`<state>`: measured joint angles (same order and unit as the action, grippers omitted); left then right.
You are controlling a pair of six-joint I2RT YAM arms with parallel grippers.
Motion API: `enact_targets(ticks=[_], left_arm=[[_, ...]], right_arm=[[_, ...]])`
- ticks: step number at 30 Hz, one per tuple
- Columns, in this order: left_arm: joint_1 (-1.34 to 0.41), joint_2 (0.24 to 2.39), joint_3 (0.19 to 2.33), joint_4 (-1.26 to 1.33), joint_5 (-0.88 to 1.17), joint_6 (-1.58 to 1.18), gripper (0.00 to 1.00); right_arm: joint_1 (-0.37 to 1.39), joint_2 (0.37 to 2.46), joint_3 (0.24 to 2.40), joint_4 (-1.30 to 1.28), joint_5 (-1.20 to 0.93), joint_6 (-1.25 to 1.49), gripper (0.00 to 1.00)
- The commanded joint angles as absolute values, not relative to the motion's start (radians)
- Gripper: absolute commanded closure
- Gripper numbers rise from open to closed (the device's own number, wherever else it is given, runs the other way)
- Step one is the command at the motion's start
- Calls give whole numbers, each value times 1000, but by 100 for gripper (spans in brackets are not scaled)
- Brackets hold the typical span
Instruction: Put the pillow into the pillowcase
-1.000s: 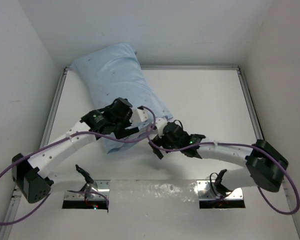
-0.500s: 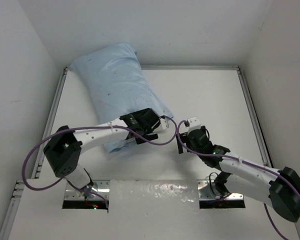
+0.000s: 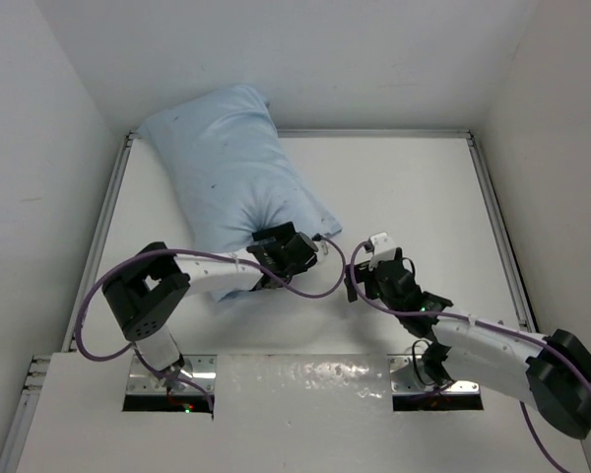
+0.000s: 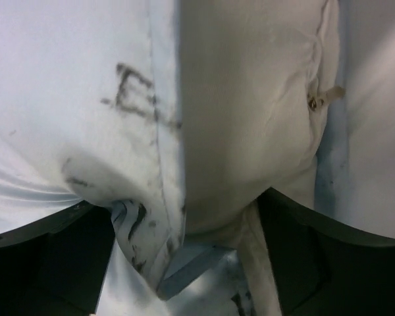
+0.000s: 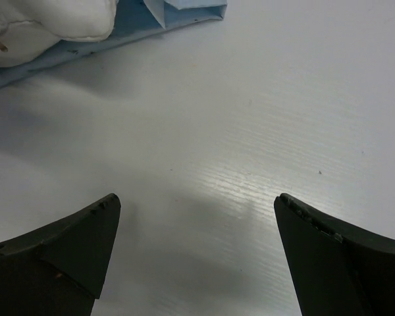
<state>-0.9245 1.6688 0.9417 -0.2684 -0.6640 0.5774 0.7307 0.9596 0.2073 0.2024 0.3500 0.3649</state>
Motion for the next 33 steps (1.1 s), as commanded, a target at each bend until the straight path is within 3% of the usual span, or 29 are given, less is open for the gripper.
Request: enact_targets(ticks=[1, 3, 5, 6, 10, 13, 14, 16, 18, 23, 26, 31, 33], left_arm=[[-919, 1701, 891, -160, -701, 588, 22], [-917, 1703, 894, -179, -666, 563, 42], [-917, 1700, 903, -189, -661, 548, 96], [-916, 1695, 910, -187, -682, 546, 100], [-911, 1591, 986, -216, -736, 555, 100], [-905, 1528, 1185, -406, -756, 494, 100], [-905, 1522, 1272, -434, -749, 470, 100], [-905, 1519, 1334, -515, -735, 456, 100], [-907, 1520, 1374, -543, -732, 449, 100], [-907, 1505, 1364, -552, -729, 448, 100], [-907, 1509, 1393, -571, -697, 427, 100], [-907, 1519, 1405, -578, -647, 399, 100], [-907, 1520, 1407, -571, -637, 387, 100]], right_arm=[[735, 930, 184, 281, 336, 362, 1], [735, 916, 181, 264, 342, 359, 1], [735, 908, 175, 259, 336, 351, 1], [736, 902, 169, 268, 309, 345, 2], [738, 887, 146, 356, 192, 289, 18], [745, 923, 138, 527, 132, 269, 43], [750, 945, 143, 576, 103, 267, 61], [782, 1000, 172, 734, 106, 252, 86], [810, 1104, 189, 907, 120, 239, 88], [836, 1376, 287, 1187, 182, 311, 74], [831, 1497, 322, 1319, 238, 344, 71], [831, 1504, 391, 1281, 241, 382, 74], [830, 1476, 394, 1234, 342, 432, 75]])
